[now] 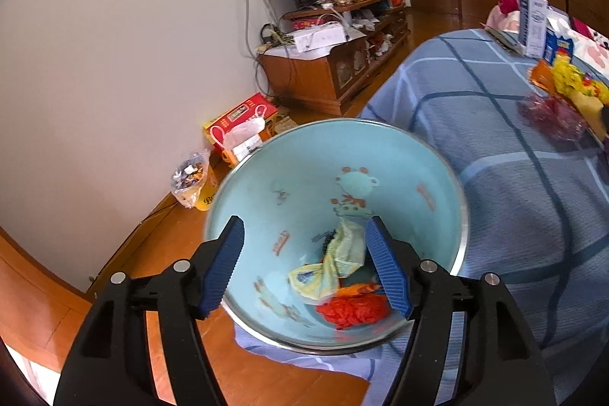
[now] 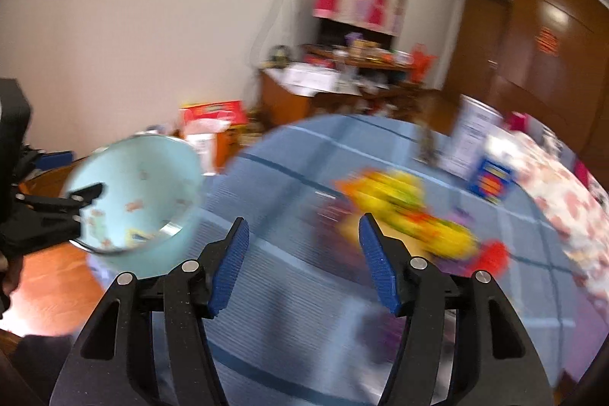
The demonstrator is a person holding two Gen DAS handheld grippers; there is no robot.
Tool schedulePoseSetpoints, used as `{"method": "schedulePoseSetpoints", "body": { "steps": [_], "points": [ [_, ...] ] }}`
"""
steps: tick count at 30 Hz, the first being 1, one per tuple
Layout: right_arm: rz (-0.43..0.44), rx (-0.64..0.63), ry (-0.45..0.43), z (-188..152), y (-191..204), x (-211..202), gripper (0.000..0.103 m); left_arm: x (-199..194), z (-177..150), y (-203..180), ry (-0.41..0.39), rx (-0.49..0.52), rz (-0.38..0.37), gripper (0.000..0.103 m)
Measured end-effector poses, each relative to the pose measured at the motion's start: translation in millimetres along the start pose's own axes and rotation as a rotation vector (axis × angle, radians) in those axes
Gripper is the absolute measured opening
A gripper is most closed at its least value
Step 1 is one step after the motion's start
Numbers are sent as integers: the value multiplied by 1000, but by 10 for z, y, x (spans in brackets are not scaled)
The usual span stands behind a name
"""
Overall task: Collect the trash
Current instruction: 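Grasp the clear plastic bag on the table with the right tool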
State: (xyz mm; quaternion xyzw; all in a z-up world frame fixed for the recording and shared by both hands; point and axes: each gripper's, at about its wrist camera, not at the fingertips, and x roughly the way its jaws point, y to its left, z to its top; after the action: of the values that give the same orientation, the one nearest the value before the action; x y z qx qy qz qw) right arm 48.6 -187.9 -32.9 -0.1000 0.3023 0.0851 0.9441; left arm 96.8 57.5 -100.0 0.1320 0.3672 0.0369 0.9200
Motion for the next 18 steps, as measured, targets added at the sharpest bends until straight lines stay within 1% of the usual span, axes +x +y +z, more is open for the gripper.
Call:
{"method": "schedulePoseSetpoints", "body": {
  "steps": [5,8,11,13,18],
  "points": [
    [-136,132,24,-362,-754,-278,60,-65,-21,-353,-4,65,-44,66],
    [-185,186,48,-558,-1051,-379,61,-111,-25,-538,-14,98,-66,66],
    [-204,237,79,-772,-1243,-436,61,-120,-14,-719,-20,122,-79,67],
    [-197,249,96,-847,-1280,-421,61,-109,-1,-811,-24,131,-77,67],
    [-145,257,146,-949,-1197,-252,61,-87,-13,-955,-14,148,-89,67]
  ]
}}
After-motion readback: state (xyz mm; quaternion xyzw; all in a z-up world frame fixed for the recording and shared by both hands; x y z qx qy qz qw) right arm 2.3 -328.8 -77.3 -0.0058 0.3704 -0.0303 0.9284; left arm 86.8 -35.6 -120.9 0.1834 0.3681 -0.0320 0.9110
